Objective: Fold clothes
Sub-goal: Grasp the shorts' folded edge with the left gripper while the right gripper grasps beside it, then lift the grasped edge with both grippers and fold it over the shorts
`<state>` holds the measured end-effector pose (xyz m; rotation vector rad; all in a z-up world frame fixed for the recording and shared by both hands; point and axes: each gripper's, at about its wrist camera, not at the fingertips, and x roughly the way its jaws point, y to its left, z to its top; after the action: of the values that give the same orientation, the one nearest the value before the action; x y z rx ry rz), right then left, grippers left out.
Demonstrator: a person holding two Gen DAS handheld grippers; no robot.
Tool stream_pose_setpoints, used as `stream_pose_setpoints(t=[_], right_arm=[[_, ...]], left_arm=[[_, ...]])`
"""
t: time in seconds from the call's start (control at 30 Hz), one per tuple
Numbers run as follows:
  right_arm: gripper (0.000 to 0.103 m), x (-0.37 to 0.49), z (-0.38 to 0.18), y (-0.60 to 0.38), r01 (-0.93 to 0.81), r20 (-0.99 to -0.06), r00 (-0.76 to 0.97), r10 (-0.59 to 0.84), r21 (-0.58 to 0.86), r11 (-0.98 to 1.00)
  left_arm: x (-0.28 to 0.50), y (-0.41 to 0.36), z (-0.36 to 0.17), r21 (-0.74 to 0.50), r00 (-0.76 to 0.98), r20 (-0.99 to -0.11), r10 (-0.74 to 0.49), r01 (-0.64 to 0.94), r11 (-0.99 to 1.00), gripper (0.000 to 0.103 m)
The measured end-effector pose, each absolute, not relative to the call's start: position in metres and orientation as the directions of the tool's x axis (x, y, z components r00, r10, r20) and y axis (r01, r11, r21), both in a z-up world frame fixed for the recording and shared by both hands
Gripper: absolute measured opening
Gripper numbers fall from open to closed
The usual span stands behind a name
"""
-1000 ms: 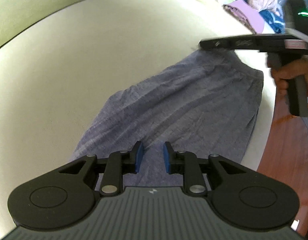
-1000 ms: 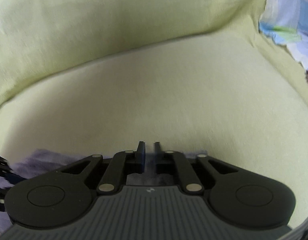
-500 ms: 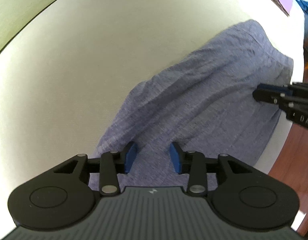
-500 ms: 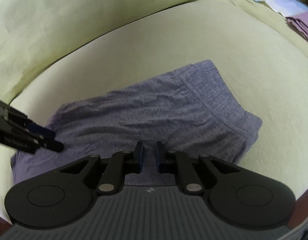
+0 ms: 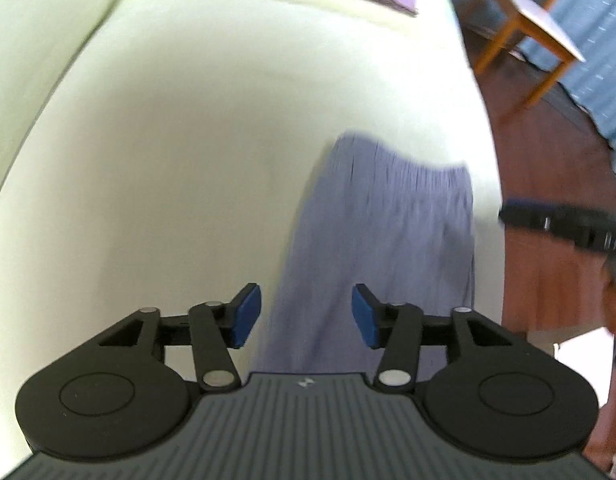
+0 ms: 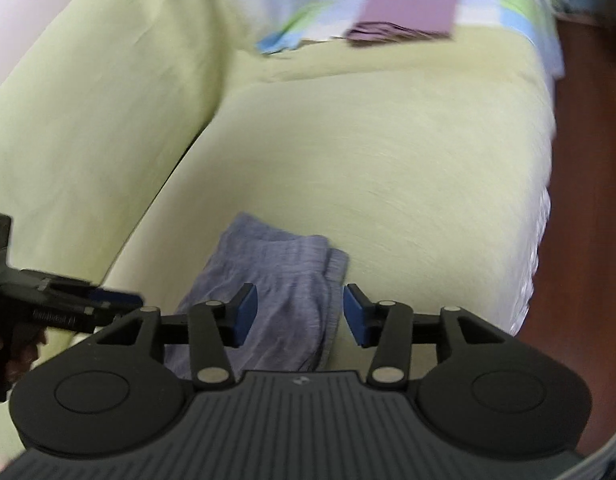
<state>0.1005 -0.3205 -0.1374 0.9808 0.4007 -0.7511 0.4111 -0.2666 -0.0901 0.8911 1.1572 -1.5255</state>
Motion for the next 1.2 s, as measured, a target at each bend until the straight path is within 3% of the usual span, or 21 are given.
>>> stream_pose_setpoints(t=[0.33, 0.63, 0.87, 0.9, 0.97, 1.03, 1.07, 1.2], right_arm=[[0.047, 0.102, -0.184, -0.317, 0.679, -0.564, 0.714, -0.415, 0.703, 0.212], [0.047, 0.1, -0.201, -0.334, 0.591, -0.462, 0.776, -0.429, 0.771, 0.238], [0.047, 0.103, -0.205, -0.343, 0.538, -0.419, 0.824, -0.381, 0.79, 0.295], [0.045, 0.103, -0.205, -0.343, 0.536, -0.417, 0.827, -0.378, 0.787, 0.304], [0.025, 0.103, -0.206, -0.343, 0.556, -0.434, 0.815, -0.383, 0.771, 0.309], [0.014, 0.102, -0.207, -0.344, 0.56, -0.436, 0.815, -0.382, 0.764, 0.321], [0.012, 0.103, -0.206, -0.343, 0.567, -0.44, 0.812, -0.383, 0.75, 0.339], [0.01, 0.119, -0.181, -0.331, 0.642, -0.482, 0.767, -0.424, 0.597, 0.481]], left_arm=[[0.418, -0.329, -0.122, -0.355, -0.398, -0.908, -0.133, 0.897, -0.264, 0.056], [0.437, -0.341, -0.125, -0.507, -0.57, -0.818, -0.073, 0.776, -0.374, 0.057], [0.461, -0.359, -0.142, -0.652, -0.704, -0.71, -0.028, 0.672, -0.353, 0.057], [0.46, -0.36, -0.144, -0.654, -0.709, -0.704, -0.029, 0.664, -0.363, 0.057], [0.455, -0.36, -0.144, -0.641, -0.708, -0.705, -0.033, 0.657, -0.397, 0.057], [0.449, -0.36, -0.143, -0.613, -0.698, -0.714, -0.045, 0.655, -0.442, 0.048], [0.448, -0.357, -0.141, -0.577, -0.683, -0.728, -0.065, 0.661, -0.479, 0.026], [0.449, -0.343, -0.128, -0.498, -0.663, -0.739, -0.118, 0.655, -0.568, 0.011]])
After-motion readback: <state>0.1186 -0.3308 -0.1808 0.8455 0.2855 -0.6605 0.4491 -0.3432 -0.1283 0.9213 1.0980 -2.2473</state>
